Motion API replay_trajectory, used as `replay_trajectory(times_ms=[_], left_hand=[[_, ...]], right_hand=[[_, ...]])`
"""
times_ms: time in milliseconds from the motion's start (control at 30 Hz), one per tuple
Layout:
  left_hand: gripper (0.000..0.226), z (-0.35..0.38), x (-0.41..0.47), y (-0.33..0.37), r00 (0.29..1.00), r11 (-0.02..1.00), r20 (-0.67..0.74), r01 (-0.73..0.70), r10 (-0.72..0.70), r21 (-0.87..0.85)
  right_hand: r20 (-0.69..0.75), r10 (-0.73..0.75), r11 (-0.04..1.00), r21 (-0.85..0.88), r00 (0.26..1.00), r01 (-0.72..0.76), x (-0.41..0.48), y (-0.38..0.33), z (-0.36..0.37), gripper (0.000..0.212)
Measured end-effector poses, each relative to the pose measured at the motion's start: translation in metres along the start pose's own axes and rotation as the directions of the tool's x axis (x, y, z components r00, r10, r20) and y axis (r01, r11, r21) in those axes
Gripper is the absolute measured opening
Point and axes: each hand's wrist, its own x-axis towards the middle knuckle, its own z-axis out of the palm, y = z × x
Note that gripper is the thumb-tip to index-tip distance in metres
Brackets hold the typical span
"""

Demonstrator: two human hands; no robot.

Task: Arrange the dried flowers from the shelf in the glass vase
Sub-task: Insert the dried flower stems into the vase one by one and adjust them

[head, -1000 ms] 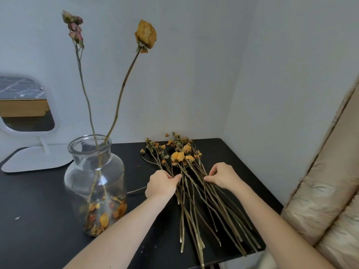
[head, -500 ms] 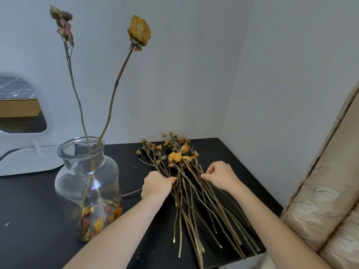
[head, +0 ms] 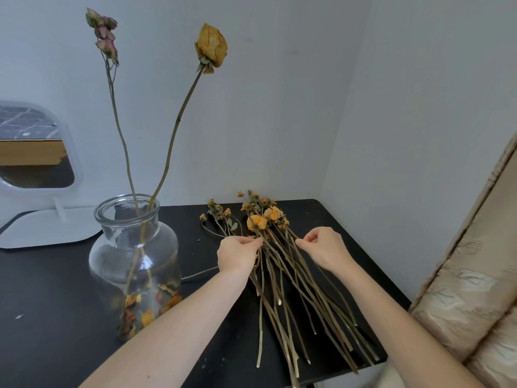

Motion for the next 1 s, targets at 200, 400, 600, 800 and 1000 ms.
replay_trajectory(times_ms=[200, 400, 600, 800, 1000], left_hand=[[0.013, -0.002, -0.002, 0.017, 0.997, 0.997, 0.037, -0.07, 0.071, -0.037], [0.016, -0.009, -0.005, 0.04, 0.972, 0.972, -0.051, -0.233, 0.231, -0.027], [0.017, -0.011, -0.008, 0.053, 0.95, 0.948, -0.11, -0.302, 0.292, -0.098], [0.012, -0.011, -0.008, 0.055, 0.957, 0.947, -0.107, -0.284, 0.27, -0.153], [0.011, -0.01, -0.005, 0.048, 0.997, 0.983, -0.039, -0.073, 0.067, -0.167]], right_hand=[[-0.041, -0.007, 0.999, 0.04, 0.999, 0.009, -0.002, 0.001, -0.005, 0.021], [-0.078, -0.011, 0.997, 0.078, 0.997, 0.017, 0.0, 0.0, -0.008, 0.015], [-0.087, 0.006, 0.993, 0.121, 0.996, 0.005, -0.001, -0.003, -0.006, 0.013], [-0.094, 0.015, 0.992, 0.125, 0.995, -0.004, -0.001, -0.001, -0.008, 0.013], [-0.076, 0.002, 0.982, 0.188, 0.997, 0.013, -0.004, -0.007, -0.008, 0.012]])
